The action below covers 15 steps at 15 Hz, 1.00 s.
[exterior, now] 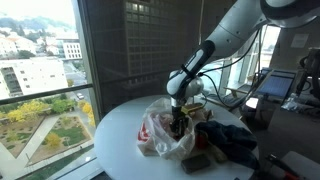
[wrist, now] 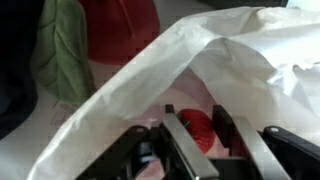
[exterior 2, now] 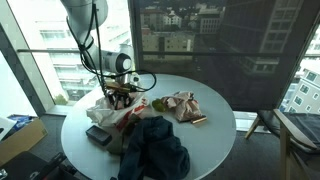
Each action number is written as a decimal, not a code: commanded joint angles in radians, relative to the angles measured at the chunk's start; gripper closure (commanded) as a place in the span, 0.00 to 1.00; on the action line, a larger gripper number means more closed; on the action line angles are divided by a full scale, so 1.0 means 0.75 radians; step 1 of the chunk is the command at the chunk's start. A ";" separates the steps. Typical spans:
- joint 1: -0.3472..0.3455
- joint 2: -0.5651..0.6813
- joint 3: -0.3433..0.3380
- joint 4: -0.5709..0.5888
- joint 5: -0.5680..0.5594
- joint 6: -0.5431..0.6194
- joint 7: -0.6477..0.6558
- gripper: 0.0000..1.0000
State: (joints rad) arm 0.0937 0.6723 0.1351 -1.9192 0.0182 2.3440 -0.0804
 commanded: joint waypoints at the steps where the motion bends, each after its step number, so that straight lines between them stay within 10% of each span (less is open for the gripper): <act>1: 0.040 -0.108 -0.023 -0.038 -0.027 0.013 0.050 0.80; 15: 0.025 -0.633 -0.168 -0.396 -0.054 -0.106 0.532 0.82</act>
State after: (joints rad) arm 0.1438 0.2743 0.0445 -2.1397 -0.0210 2.2411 0.2564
